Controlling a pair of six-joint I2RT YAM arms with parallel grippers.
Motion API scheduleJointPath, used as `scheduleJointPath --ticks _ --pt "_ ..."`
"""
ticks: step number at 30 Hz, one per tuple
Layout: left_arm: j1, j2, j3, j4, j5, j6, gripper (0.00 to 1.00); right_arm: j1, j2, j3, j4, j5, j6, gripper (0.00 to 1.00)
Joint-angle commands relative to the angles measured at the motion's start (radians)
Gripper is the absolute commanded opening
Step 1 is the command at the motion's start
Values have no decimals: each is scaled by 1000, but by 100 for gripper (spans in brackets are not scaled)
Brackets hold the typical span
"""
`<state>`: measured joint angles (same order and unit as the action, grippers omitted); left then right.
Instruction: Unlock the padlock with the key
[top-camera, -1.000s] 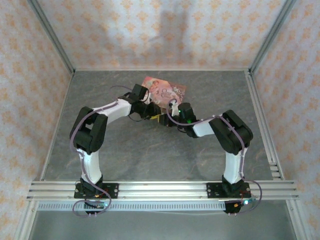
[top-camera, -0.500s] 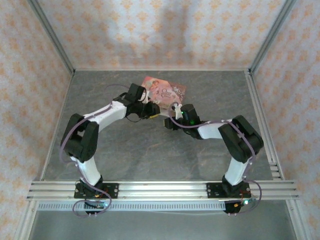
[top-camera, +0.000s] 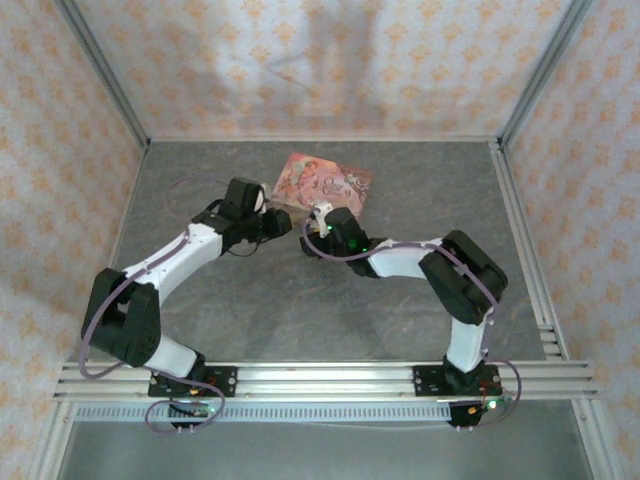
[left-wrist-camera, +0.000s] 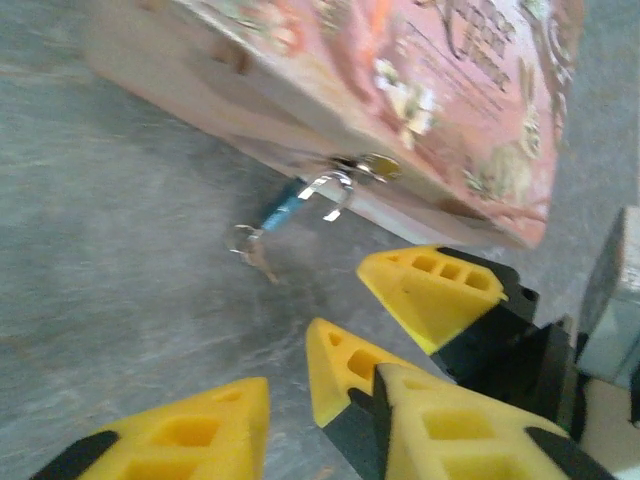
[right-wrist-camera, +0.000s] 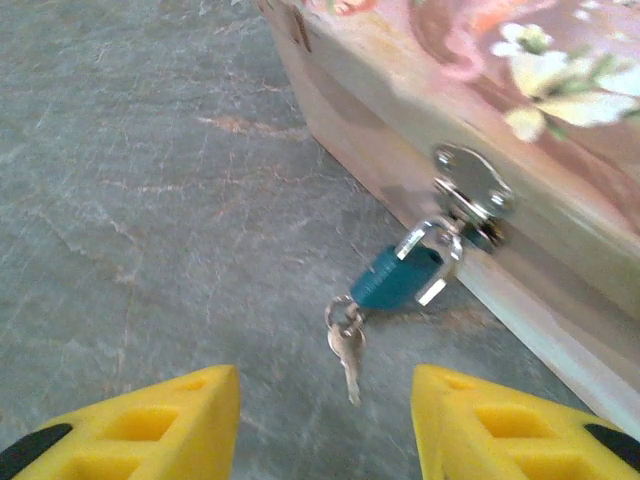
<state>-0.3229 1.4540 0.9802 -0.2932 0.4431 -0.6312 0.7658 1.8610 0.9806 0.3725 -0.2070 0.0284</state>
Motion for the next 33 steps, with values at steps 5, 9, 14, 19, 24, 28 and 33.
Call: scheduleJointPath --ticks 5,9,14,19,24,28,33 --pt "33 -100 -77 -16 -83 -18 39 60 106 99 -26 307 136 52" --pt "45 -122 -93 -17 -75 -16 39 72 162 168 -82 398 184 53" --pt "55 -130 -98 -17 -65 -12 39 71 220 232 -111 426 210 54" --pt "65 -127 -104 -12 -55 -12 38 71 279 292 -130 432 220 53" --pt "72 -127 -103 -10 -47 -7 38 72 297 299 -145 450 226 42" --pt "76 -124 -104 -6 -41 -5 39 72 276 260 -150 448 214 29" --pt "78 -113 -103 6 -29 -5 38 70 223 191 -157 431 159 4"
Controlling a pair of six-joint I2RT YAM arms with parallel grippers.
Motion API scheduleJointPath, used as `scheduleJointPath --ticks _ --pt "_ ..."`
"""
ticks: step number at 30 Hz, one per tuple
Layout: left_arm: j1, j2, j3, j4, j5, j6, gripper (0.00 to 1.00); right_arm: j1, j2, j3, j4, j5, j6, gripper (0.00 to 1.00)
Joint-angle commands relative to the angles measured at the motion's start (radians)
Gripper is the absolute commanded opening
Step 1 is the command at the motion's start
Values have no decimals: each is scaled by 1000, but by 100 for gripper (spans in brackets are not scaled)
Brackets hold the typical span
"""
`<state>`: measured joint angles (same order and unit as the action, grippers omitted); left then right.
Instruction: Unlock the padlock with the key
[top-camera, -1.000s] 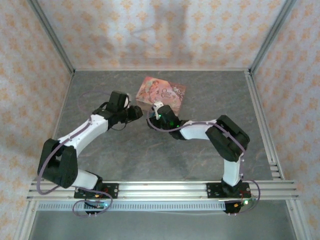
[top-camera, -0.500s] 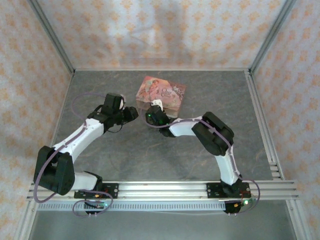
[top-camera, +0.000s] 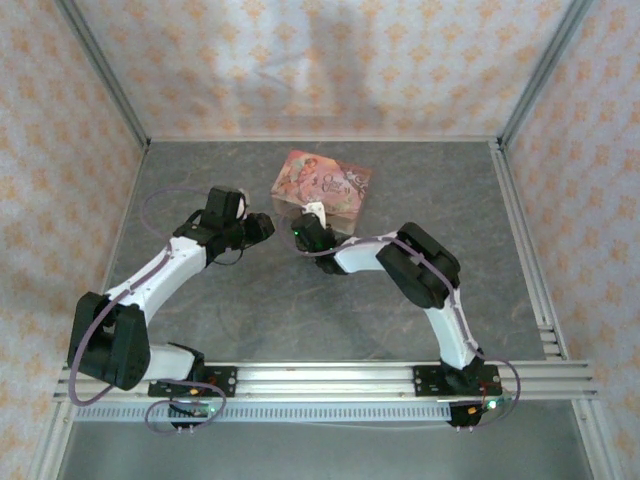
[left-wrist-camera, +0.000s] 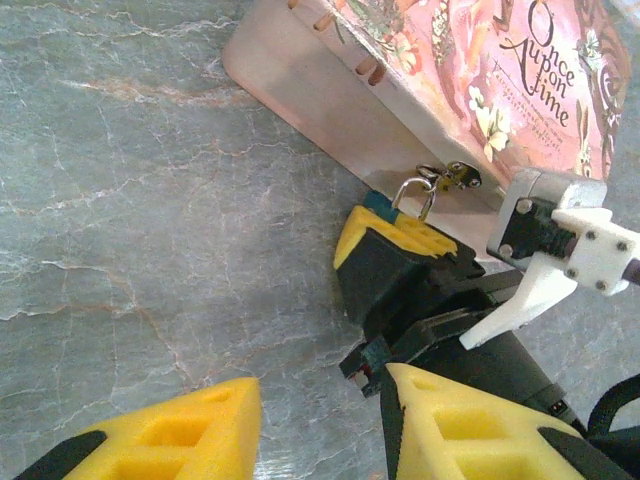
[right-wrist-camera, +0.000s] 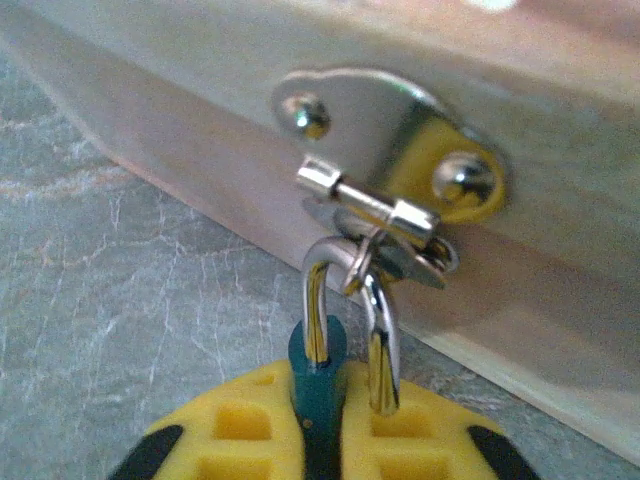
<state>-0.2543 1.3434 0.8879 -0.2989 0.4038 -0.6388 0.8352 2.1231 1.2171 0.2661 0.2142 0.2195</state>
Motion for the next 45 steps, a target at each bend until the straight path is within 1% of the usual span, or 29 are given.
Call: scheduleJointPath --ticks 1,5,8,10,11,13,16,22,26,30,33,37,45 --pt "9 -1 -10 15 10 2 38 1 -48 -52 -58 5 -46 1" --pt "10 5 -11 28 10 2 38 -4 -96 -83 -80 -53 -168 0" --pt "9 10 -14 44 8 -2 38 -23 -139 -103 -111 -129 -291 0" --pt "9 14 -18 60 1 -8 38 -45 -176 -125 -125 -207 -379 0" --pt "10 19 -18 65 -9 -11 38 -55 -195 -128 -145 -215 -416 0" --pt "11 36 -16 86 -20 -19 38 -80 -220 -124 -200 -290 -491 0" --pt "10 73 -8 131 -38 -35 39 -86 -238 -116 -259 -298 -628 0" --pt "10 123 0 191 -22 -72 39 -98 -205 -29 -358 -360 -807 0" --pt "11 112 -26 196 -27 -76 39 -92 -167 65 -410 -396 -852 0" --pt "10 90 -45 192 -31 -76 39 -83 -144 114 -418 -425 -888 0" --pt "10 77 -47 179 -33 -69 39 -70 -120 151 -467 -430 -921 0" --pt "10 58 -47 167 -34 -67 39 -62 -108 148 -447 -453 -952 0" --pt "11 12 -62 142 -50 -70 39 -45 -12 283 -463 -472 -974 0"
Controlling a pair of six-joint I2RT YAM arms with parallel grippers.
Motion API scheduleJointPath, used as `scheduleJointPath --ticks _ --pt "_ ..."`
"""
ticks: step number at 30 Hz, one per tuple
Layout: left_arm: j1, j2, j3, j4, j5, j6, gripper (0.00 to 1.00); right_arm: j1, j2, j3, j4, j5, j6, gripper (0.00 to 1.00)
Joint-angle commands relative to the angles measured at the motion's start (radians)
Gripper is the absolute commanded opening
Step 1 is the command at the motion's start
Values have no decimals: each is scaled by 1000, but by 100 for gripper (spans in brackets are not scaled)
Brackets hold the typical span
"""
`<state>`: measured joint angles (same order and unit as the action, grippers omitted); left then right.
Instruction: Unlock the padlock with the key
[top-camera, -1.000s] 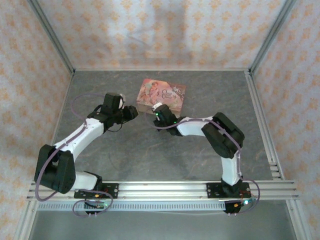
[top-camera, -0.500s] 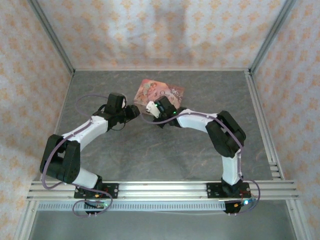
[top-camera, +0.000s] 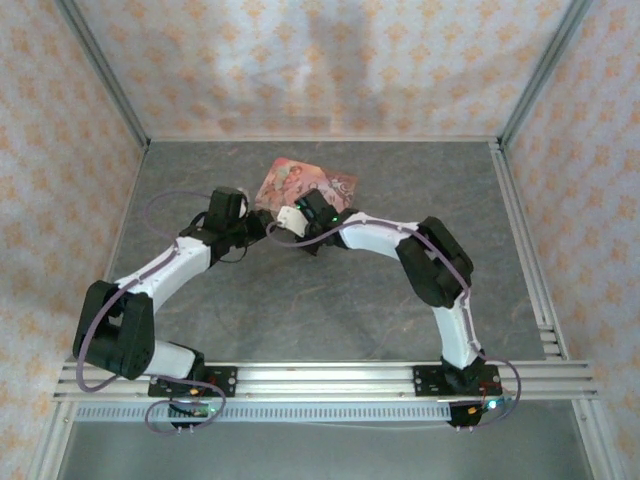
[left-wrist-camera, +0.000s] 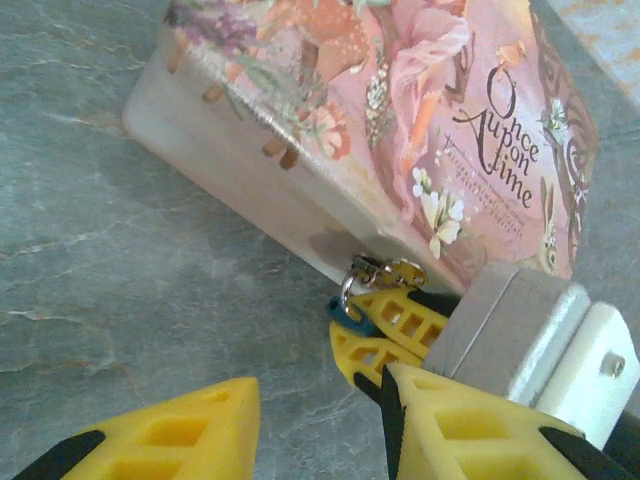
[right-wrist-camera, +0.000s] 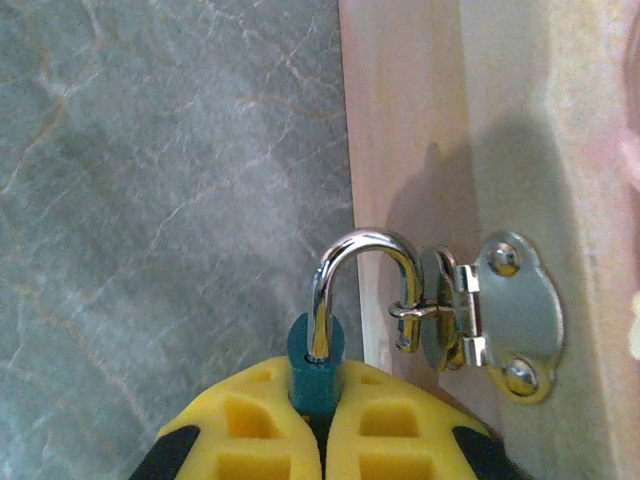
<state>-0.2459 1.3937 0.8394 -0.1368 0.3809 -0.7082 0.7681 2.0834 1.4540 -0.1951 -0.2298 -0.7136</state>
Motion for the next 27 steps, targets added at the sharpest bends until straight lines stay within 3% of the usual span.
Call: scheduleJointPath --ticks 1,8,19,23,27 --pt "2 -42 -13 -33 -39 4 39 25 31 47 -2 -21 -45 0" --pt "16 -45 7 -70 -190 -10 44 28 -74 -128 80 -6 -38 0" --pt "77 101 81 -42 -414 -86 45 31 -156 -249 145 -2 12 0" --pt "89 198 116 -24 -392 -75 44 31 -156 -259 160 -6 11 0" --pt "77 305 158 3 -278 -87 41 32 -138 -232 158 -12 -7 0"
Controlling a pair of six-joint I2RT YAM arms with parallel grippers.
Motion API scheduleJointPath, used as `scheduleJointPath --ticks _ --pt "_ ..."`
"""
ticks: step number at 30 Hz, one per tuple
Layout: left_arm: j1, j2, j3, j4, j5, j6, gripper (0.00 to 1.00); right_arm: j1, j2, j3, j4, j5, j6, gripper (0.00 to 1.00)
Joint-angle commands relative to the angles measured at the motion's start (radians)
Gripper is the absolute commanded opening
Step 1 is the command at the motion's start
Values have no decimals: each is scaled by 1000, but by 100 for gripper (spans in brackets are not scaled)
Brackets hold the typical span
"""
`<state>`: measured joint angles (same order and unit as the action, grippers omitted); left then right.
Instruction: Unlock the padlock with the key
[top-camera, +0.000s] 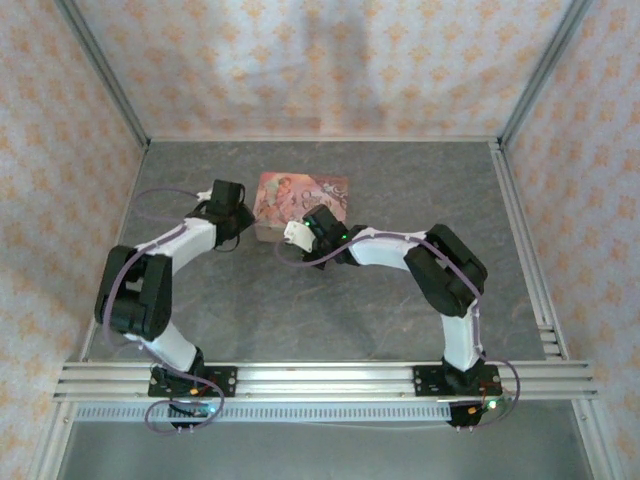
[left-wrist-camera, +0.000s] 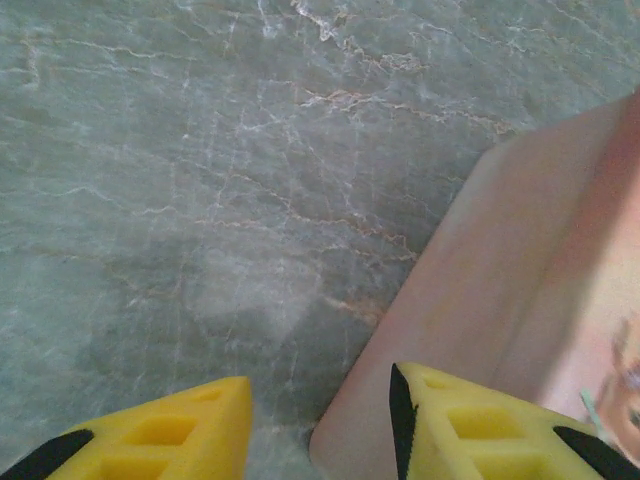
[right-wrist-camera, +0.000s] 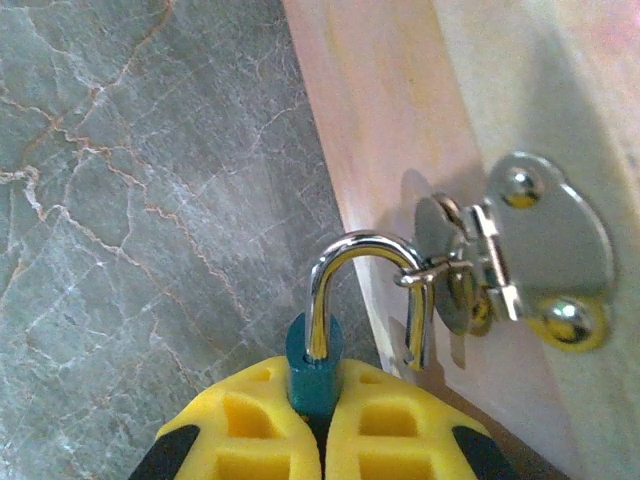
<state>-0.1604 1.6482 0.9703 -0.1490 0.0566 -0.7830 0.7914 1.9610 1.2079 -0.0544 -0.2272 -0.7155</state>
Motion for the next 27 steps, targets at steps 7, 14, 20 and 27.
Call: scheduleJointPath --ticks 7,14,20,27 --pt "-83 81 48 12 75 -2 40 35 52 155 -42 -29 -67 0" --pt "-56 33 -5 29 61 -4 41 62 39 148 -53 -54 -57 0" --pt "-40 22 -24 33 68 -24 41 74 -25 104 -135 -54 -16 0" --pt "-40 20 -35 43 83 -24 41 74 -143 -111 38 72 -76 0"
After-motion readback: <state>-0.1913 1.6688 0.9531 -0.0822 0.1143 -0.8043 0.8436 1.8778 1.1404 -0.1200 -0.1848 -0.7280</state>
